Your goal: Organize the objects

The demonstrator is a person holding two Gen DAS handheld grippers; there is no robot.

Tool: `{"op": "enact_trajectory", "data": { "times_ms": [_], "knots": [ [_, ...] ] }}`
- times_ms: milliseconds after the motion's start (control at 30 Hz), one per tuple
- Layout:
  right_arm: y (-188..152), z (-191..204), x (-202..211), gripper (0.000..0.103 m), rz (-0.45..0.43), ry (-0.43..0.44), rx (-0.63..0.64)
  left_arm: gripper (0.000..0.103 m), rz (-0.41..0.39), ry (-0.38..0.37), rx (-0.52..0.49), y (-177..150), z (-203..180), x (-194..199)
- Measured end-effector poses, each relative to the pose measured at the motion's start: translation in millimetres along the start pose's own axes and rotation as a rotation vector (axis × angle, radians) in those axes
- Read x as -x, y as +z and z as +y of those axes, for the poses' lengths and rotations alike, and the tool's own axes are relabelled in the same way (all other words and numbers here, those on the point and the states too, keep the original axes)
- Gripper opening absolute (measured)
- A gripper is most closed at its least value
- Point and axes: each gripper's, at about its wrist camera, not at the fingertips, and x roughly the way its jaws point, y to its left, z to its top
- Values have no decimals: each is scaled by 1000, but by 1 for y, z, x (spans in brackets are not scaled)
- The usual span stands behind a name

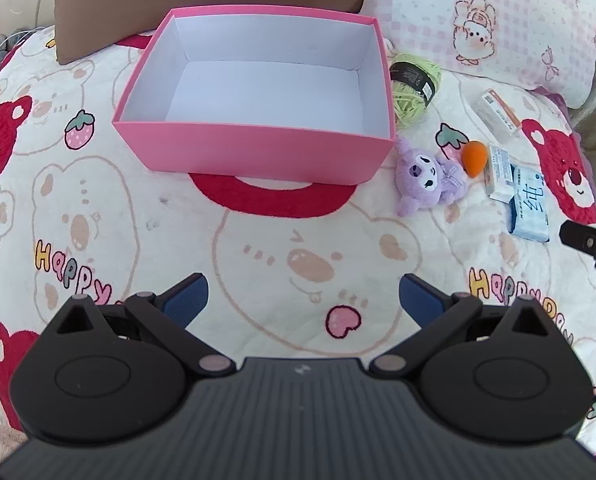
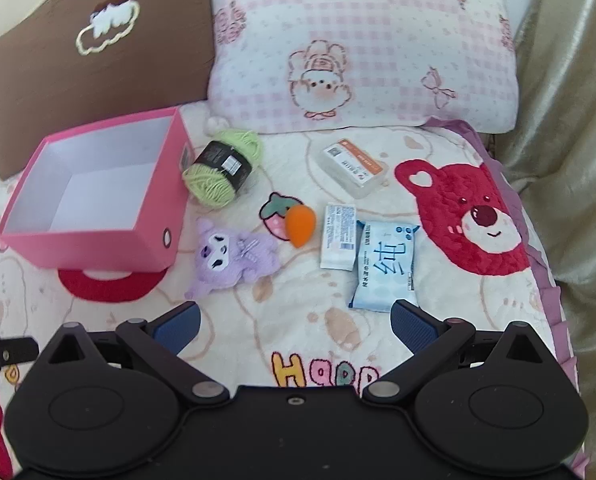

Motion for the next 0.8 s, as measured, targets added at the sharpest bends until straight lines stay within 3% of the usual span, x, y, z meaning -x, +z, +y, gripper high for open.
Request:
{"op": "enact_trajectory", "data": {
  "times_ms": [233,433,800],
  "knots": [
    [-1,0,-3,102,13,-23,30,103,9,5,-9,0,-2,-1],
    [-2,2,-15,103,83,-30,70,103,9,11,-8,-1,-2,-2],
    [-1,6,-13,103,85,-34,103,103,3,0,0,-1,1,-3]
  ]
}}
